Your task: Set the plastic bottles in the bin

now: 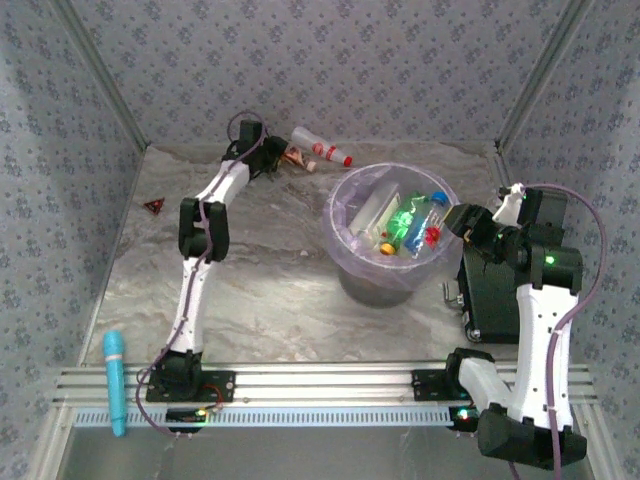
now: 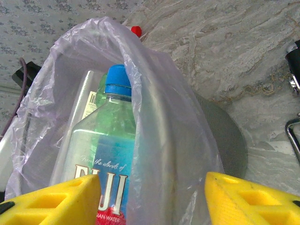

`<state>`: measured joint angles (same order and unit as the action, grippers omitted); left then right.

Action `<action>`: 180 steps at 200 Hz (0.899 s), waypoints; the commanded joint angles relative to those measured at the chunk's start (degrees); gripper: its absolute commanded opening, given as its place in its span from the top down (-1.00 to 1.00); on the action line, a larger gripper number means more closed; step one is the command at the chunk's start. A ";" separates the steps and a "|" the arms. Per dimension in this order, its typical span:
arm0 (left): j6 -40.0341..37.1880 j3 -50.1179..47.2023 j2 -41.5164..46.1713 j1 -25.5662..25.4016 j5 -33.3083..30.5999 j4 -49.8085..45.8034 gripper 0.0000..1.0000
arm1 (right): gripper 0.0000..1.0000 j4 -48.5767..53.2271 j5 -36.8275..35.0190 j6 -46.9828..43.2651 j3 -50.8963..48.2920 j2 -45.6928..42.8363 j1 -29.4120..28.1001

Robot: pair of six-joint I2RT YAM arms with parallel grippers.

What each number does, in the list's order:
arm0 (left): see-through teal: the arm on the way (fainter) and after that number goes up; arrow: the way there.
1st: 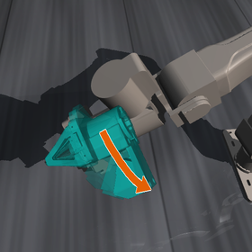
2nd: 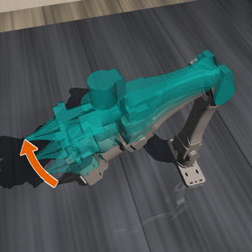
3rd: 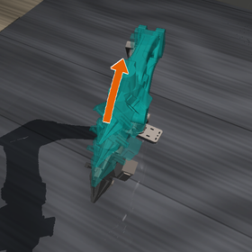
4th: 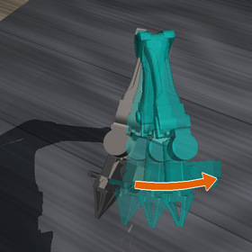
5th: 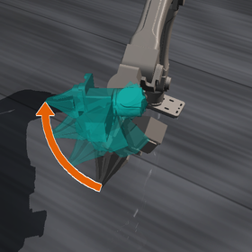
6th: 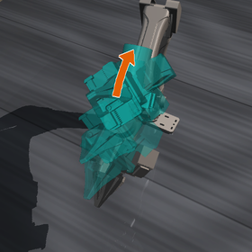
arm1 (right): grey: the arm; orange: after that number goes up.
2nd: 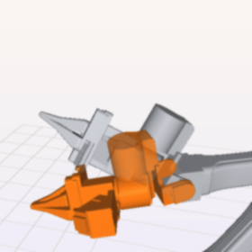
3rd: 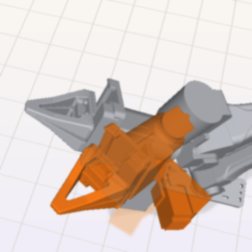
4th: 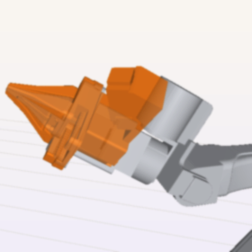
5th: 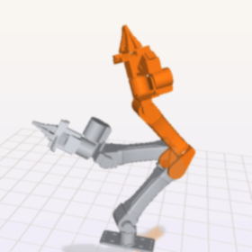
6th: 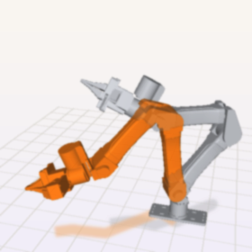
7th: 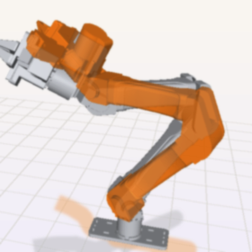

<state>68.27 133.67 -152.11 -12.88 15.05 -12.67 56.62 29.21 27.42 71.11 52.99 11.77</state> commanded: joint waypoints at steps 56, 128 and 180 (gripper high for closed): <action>-15.57 -29.47 30.39 -0.04 -1.21 7.85 0.13 | -0.23 -1.85 3.70 0.35 -2.00 -0.60 0.06; -36.20 -36.38 54.38 -1.58 3.86 -9.98 0.11 | -0.19 -4.16 4.62 -2.77 -4.58 3.19 -3.72; -43.58 -33.96 66.15 -3.47 14.80 -21.50 0.12 | -0.19 -3.80 5.25 -6.30 -3.30 6.47 -7.47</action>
<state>30.50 97.71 -90.37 -15.51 21.69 -26.83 51.44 32.60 24.45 67.55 57.82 6.35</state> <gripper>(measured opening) 0.447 0.595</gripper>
